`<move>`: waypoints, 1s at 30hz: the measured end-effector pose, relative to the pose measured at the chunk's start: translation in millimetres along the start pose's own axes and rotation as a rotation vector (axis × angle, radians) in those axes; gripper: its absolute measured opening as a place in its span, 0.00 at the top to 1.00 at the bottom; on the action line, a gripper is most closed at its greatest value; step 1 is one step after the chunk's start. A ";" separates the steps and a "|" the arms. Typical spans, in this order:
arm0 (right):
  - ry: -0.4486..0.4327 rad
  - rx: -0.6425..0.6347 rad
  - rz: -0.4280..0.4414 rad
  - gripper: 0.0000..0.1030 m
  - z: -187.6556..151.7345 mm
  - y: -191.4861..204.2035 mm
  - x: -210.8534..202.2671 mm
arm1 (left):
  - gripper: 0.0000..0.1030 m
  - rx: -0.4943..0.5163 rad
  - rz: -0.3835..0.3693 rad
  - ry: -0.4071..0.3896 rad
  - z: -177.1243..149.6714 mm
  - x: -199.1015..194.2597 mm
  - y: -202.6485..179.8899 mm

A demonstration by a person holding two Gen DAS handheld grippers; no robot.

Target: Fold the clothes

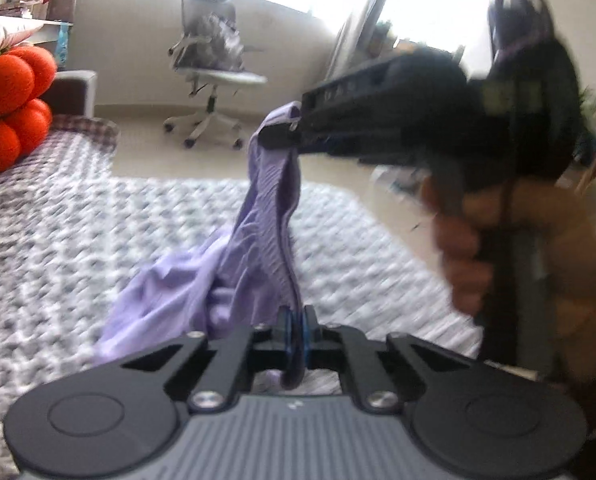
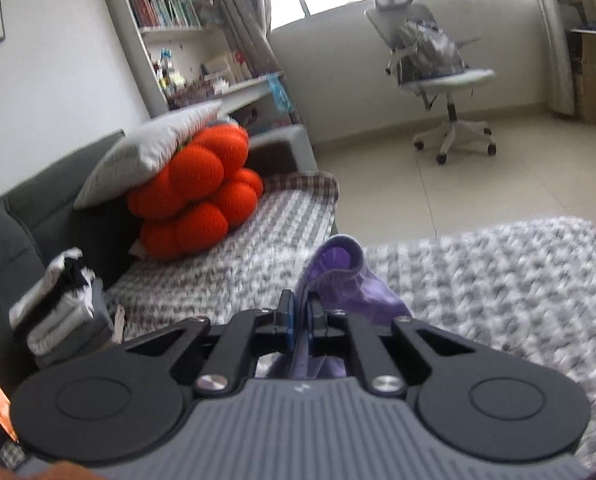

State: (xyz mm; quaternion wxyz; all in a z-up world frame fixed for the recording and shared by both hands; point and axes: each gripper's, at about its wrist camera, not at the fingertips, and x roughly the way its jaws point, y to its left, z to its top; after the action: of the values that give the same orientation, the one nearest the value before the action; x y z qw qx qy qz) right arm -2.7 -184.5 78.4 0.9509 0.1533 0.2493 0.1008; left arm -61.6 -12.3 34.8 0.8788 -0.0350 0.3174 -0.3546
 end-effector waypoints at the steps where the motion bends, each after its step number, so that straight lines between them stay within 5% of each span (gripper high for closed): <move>1: -0.012 0.005 0.002 0.94 4.2 -2.1 -4.2 | 0.96 -0.012 -0.029 -0.014 4.7 -1.5 -3.2; 13: -0.107 0.019 -0.015 0.94 35.3 -20.5 -40.4 | 0.96 -0.032 -0.231 -0.125 50.3 -5.4 -48.6; 30: -0.065 -0.021 0.037 0.94 34.7 14.5 5.9 | 0.96 -0.173 -0.179 -0.189 37.4 -25.6 13.5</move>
State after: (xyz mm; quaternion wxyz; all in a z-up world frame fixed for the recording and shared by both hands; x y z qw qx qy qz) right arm 18.2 -177.8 109.5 0.9579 0.1513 0.2144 0.1161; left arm -45.6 8.2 74.3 0.8632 -0.1720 0.2585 -0.3981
